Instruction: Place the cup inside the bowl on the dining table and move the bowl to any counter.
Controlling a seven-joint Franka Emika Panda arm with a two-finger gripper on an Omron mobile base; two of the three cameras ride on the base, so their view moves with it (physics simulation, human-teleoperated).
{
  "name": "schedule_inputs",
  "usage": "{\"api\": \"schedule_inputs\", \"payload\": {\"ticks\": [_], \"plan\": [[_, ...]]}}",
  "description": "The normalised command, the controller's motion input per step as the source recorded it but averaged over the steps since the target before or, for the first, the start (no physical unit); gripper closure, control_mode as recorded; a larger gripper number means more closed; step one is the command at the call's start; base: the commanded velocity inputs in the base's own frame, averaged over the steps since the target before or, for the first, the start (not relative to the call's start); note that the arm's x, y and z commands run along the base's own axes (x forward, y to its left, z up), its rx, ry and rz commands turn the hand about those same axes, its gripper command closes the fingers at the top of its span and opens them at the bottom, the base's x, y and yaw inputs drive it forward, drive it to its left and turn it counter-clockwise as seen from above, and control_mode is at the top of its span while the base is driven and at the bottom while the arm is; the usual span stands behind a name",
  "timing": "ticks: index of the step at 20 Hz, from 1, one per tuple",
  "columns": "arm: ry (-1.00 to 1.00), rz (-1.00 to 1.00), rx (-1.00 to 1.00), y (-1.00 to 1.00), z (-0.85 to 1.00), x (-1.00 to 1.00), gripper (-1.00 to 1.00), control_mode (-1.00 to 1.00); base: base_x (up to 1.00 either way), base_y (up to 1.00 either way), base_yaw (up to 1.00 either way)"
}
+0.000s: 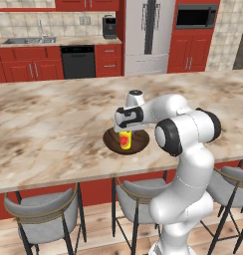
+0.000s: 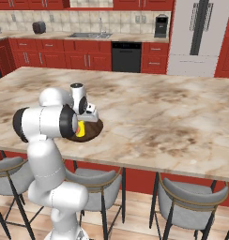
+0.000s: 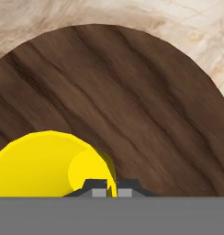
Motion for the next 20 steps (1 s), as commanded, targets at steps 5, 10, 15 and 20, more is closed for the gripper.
{"api": "schedule_inputs", "payload": {"ticks": [5,10,15,20], "plan": [[0.00,0.00,0.00,0.00,0.00,0.00,1.00,-1.00,0.00,0.00,0.00],[0.00,0.00,0.00,0.00,0.00,0.00,-1.00,-1.00,0.00,0.00,0.00],[0.00,0.00,0.00,0.00,0.00,0.00,-1.00,-1.00,0.00,0.00,0.00],[0.00,0.00,0.00,0.00,0.00,0.00,-1.00,-1.00,0.00,0.00,0.00]]}}
